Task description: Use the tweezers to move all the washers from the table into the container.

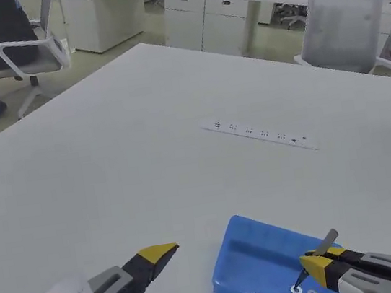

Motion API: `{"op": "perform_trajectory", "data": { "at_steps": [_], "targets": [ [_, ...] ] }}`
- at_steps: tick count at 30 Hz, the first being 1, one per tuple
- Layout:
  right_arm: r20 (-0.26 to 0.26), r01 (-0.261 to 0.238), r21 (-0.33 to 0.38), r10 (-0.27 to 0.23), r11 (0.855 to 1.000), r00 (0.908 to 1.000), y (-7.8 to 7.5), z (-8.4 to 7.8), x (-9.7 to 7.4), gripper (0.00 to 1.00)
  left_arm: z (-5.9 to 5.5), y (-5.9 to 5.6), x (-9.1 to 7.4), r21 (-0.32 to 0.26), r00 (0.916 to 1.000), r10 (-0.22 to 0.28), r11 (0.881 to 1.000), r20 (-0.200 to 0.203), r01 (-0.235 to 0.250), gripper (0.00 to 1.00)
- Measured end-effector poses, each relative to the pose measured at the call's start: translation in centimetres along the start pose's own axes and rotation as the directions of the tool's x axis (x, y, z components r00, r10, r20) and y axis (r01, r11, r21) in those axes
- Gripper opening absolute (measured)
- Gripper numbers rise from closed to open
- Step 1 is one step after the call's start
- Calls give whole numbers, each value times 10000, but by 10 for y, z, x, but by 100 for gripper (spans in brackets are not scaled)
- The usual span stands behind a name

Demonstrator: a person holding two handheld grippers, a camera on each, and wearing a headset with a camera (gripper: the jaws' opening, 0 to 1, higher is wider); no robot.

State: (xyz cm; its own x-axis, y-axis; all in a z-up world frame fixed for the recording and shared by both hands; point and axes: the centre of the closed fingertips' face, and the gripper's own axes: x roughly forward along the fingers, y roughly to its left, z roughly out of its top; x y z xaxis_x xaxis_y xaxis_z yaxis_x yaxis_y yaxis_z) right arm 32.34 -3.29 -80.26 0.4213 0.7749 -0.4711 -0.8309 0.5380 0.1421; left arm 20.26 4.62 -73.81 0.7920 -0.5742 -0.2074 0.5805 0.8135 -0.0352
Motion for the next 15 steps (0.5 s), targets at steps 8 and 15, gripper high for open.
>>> {"op": "perform_trajectory", "data": {
  "at_steps": [8, 15],
  "targets": [
    [416, -37, -9, 38, 10000, 9991, 7, 13, -8, 3, 0, 0, 0, -1, 10000, -23, 10000, 26, 23, 85],
    [758, -104, -59, 109, 9999, 9971, 14, 25, -15, 3, 1, -1, 0, 28, 10000, -50, 10000, 19, 50, 85]
  ]
}}
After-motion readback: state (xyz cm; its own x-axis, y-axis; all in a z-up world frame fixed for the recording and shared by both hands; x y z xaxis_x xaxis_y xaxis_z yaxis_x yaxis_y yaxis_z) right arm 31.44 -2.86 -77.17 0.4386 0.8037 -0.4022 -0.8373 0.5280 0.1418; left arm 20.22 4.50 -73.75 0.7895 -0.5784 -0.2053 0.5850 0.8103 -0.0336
